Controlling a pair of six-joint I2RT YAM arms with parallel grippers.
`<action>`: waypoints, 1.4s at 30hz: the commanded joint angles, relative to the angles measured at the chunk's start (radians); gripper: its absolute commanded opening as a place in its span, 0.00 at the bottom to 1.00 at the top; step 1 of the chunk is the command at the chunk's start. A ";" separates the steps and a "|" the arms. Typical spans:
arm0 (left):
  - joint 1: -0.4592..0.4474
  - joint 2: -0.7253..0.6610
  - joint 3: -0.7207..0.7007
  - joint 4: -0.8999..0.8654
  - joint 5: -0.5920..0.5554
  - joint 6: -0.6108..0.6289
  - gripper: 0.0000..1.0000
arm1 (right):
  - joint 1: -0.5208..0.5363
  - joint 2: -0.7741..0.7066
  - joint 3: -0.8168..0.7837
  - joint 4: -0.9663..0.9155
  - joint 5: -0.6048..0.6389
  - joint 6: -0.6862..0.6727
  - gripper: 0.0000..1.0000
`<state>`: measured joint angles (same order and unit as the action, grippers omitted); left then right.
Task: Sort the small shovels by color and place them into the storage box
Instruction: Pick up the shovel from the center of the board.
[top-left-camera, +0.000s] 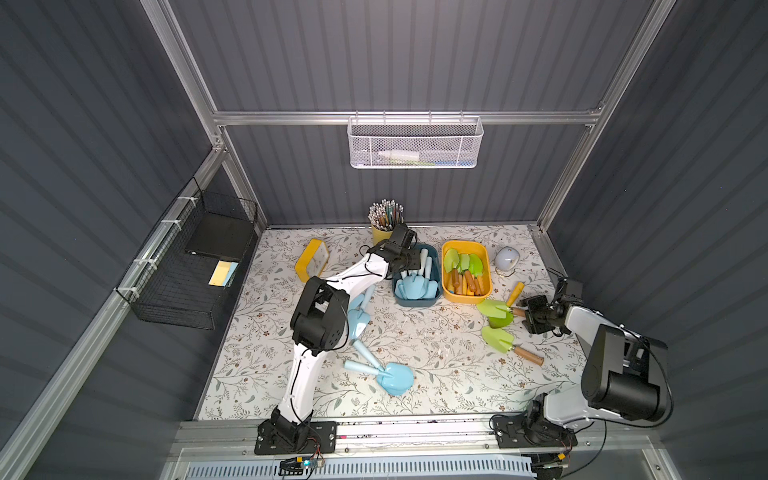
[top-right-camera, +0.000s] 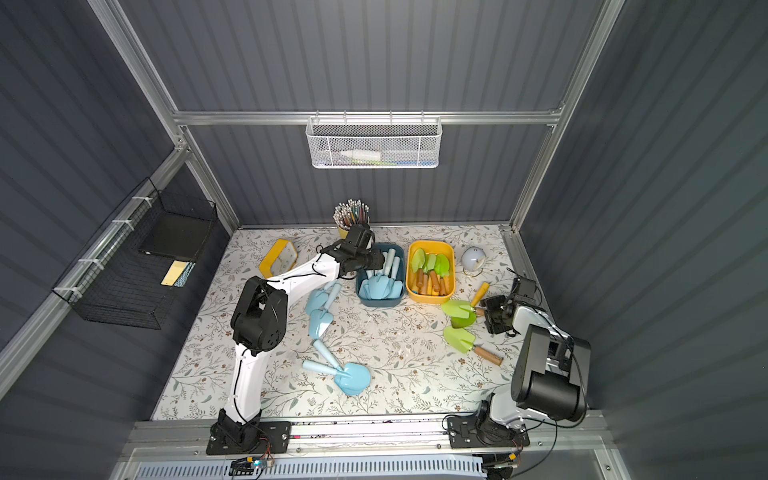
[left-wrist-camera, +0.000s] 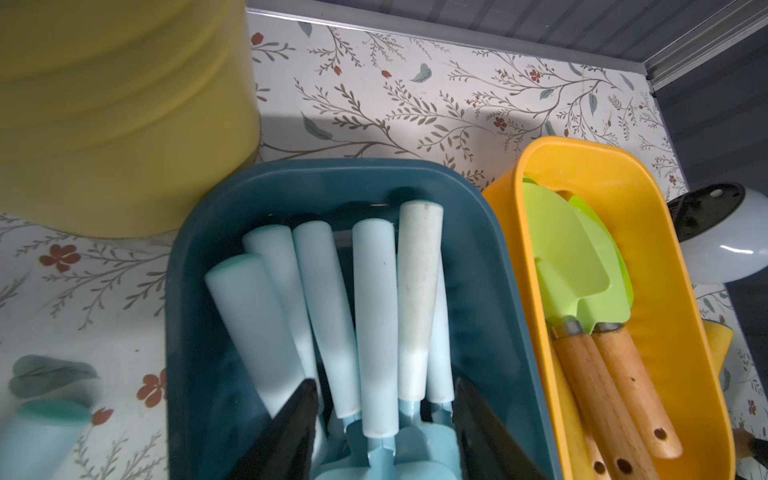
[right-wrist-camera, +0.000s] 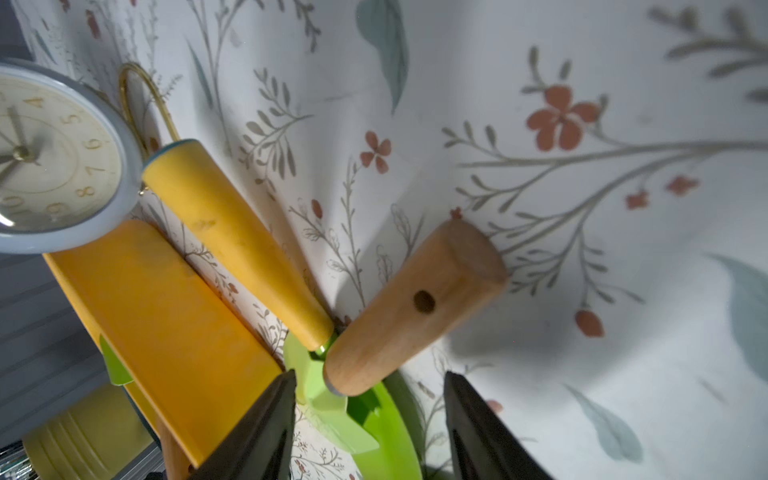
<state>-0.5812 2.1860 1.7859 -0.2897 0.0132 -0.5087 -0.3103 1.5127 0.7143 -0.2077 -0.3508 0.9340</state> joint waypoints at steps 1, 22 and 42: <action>-0.002 -0.068 -0.024 -0.019 -0.018 -0.002 0.55 | -0.011 0.027 0.010 -0.012 0.008 0.025 0.61; -0.002 -0.070 -0.060 0.006 -0.011 -0.014 0.55 | -0.024 -0.152 0.021 -0.318 0.169 -0.228 0.61; -0.002 -0.136 -0.214 0.091 0.055 0.004 0.54 | 0.002 -0.552 -0.275 -0.502 0.011 -0.282 0.59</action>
<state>-0.5812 2.1265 1.6005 -0.2192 0.0483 -0.5091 -0.3176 1.0004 0.4538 -0.6437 -0.2916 0.6647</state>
